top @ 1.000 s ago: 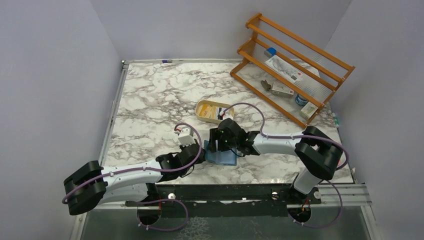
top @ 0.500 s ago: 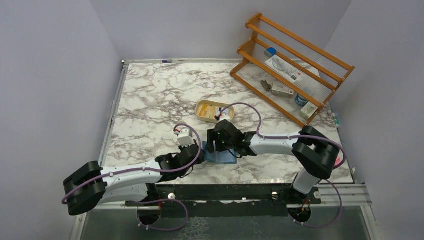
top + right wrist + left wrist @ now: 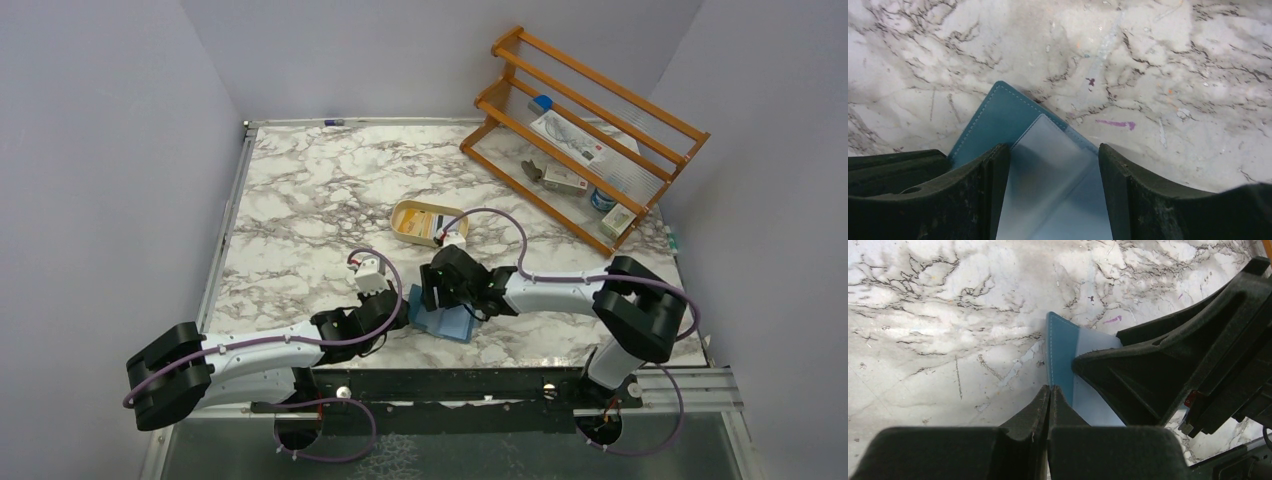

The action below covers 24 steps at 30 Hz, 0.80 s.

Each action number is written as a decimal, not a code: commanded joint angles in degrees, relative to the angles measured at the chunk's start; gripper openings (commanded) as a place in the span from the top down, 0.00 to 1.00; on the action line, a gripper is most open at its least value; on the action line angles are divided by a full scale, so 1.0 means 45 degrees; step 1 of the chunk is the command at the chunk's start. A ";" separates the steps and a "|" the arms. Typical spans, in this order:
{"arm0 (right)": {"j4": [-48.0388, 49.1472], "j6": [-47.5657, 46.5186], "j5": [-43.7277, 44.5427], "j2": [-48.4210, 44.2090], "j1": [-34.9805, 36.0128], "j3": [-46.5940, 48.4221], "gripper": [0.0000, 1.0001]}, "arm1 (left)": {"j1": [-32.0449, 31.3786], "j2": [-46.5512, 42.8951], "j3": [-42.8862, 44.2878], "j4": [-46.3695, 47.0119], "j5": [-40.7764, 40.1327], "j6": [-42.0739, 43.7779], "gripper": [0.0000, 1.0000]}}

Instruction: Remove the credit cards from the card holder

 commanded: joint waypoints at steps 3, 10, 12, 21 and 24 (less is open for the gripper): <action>-0.2275 -0.0584 0.1035 -0.0605 0.0178 -0.0509 0.30 | -0.0048 -0.0067 -0.0043 0.0367 -0.0523 -0.0172 1.00; -0.3425 -0.0587 0.1637 -0.1566 0.0275 -0.0528 0.30 | -0.0048 0.0109 0.0025 0.0367 -0.0601 -0.0210 1.00; -0.3816 -0.0506 0.1807 -0.1876 0.0314 -0.0509 0.30 | -0.0048 0.0159 0.0035 0.0367 -0.0626 -0.0211 1.00; -0.5912 0.0056 0.2437 -0.3737 0.0400 -0.0429 0.30 | -0.0053 0.0286 -0.0133 0.0367 -0.0810 -0.0408 1.00; -0.6558 0.0238 0.3000 -0.4379 0.0403 -0.0229 0.30 | -0.0051 0.0308 -0.0254 0.0402 -0.0820 -0.0516 1.00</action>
